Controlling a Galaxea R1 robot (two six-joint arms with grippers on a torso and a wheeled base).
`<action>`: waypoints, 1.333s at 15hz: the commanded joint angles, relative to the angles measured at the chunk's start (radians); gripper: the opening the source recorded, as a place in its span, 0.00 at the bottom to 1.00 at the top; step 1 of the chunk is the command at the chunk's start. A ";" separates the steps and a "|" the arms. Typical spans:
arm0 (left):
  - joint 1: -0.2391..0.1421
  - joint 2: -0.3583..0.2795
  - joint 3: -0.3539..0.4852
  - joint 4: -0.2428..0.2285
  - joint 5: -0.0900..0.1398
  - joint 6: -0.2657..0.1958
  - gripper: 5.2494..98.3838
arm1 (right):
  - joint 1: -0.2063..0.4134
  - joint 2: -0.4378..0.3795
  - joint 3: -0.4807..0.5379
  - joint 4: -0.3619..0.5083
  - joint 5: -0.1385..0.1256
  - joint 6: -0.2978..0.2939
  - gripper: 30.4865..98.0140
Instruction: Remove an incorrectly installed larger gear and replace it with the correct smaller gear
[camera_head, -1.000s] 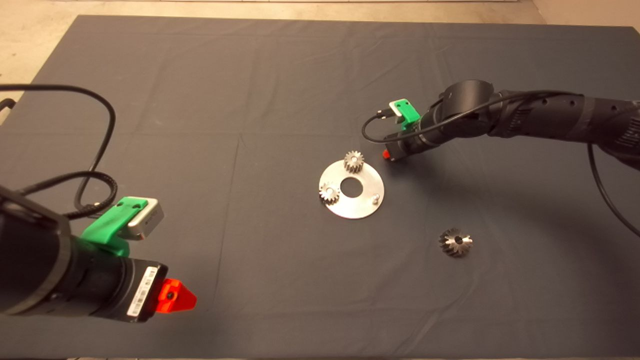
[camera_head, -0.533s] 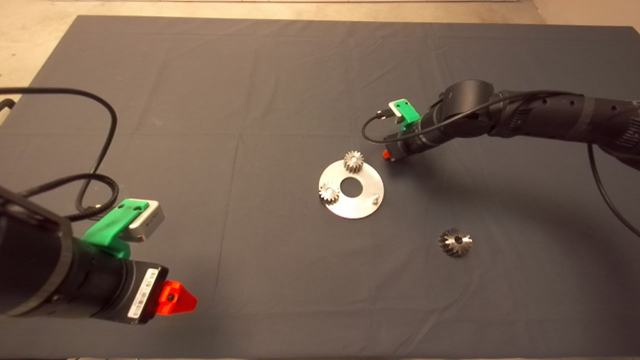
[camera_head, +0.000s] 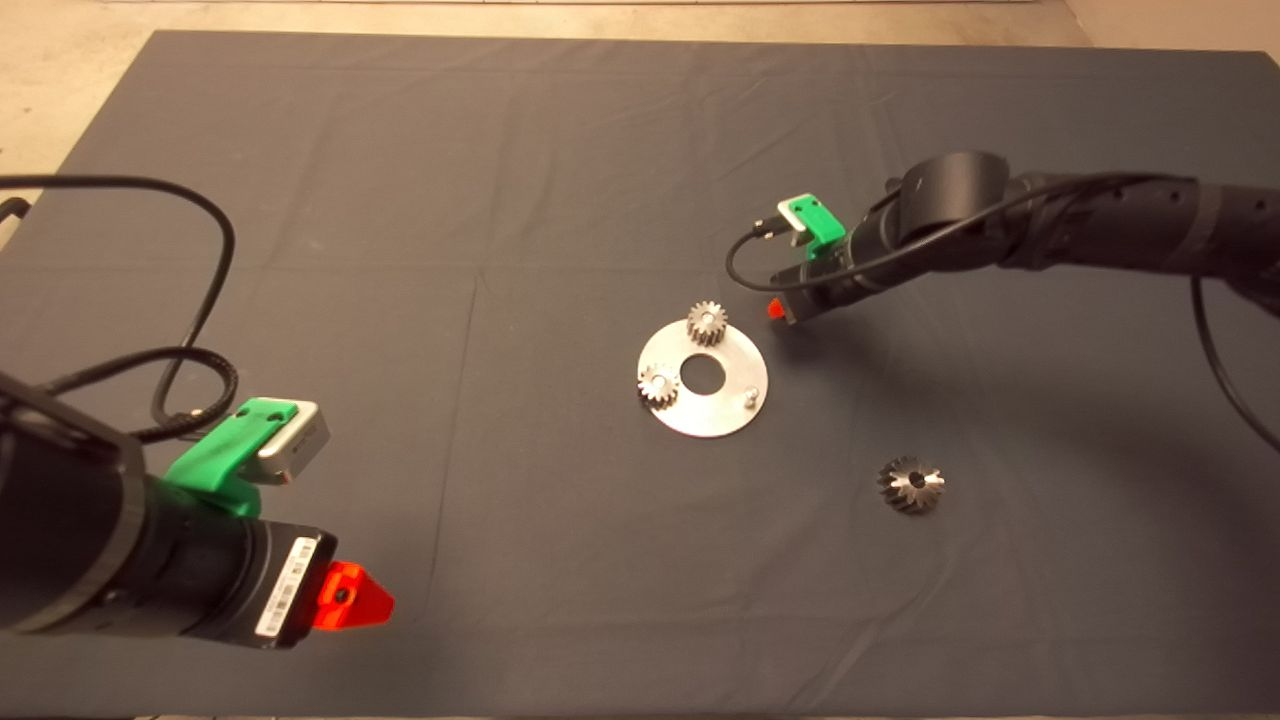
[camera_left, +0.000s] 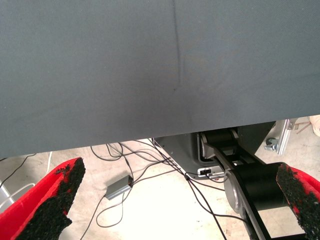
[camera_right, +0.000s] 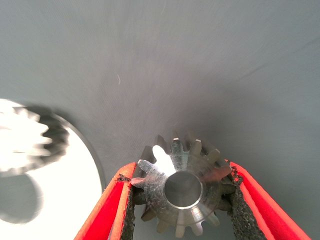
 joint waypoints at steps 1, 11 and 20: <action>-0.006 0.002 0.015 -0.015 0.004 -0.007 1.00 | 0.175 -0.147 0.196 0.247 -0.091 -0.072 0.17; -0.006 0.002 0.015 -0.015 0.002 -0.007 1.00 | 0.184 -0.192 0.296 0.417 -0.085 -0.222 0.16; -0.005 0.002 0.015 -0.015 0.002 -0.008 1.00 | 0.170 -0.066 0.282 0.411 -0.083 -0.219 0.16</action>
